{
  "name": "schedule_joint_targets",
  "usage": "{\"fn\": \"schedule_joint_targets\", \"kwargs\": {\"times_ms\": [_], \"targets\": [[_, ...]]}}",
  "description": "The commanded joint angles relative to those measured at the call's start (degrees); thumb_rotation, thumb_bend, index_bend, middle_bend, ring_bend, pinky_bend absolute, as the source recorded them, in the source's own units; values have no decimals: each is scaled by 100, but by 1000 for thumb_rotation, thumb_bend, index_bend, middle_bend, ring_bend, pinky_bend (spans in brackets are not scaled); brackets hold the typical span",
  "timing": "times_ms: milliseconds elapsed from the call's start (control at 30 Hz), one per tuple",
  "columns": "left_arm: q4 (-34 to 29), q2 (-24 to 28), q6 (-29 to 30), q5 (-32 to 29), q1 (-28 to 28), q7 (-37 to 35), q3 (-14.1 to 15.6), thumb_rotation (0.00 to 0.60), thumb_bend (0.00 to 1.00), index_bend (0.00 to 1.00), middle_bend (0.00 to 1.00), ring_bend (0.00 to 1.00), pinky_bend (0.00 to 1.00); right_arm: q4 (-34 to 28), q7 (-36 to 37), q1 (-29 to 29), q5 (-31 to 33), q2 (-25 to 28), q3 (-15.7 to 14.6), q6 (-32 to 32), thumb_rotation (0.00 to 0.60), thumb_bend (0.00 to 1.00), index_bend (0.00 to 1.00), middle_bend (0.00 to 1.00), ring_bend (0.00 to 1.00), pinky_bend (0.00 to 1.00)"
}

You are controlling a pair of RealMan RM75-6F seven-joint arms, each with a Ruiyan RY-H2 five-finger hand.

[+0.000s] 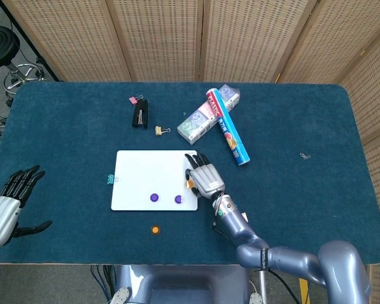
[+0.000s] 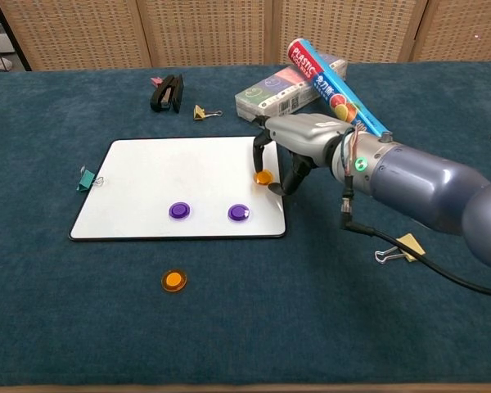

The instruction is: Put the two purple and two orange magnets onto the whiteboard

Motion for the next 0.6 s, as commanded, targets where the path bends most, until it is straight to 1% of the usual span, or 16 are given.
{"fn": "schedule_joint_targets", "kwargs": {"times_ms": [33, 433, 500, 600], "targets": [[-3, 4, 5, -10, -1, -12, -9, 600, 68, 19, 0, 0, 0, 89, -109, 65, 139, -78, 34, -10, 600, 401, 536, 0, 0, 0], [12, 37, 38, 1, 15, -96, -8, 600, 68, 19, 0, 0, 0, 225, -210, 138, 236, -289, 11, 104, 600, 401, 536, 0, 0, 0], [13, 40, 45, 9, 18, -101, -6, 600, 68, 19, 0, 0, 0, 222, -225, 145, 248, -302, 7, 117, 600, 401, 519, 0, 0, 0], [12, 44, 42, 16, 17, -112, -2, 600, 68, 19, 0, 0, 0, 224, -254, 146, 300, -317, 0, 115, 600, 401, 464, 0, 0, 0]]}}
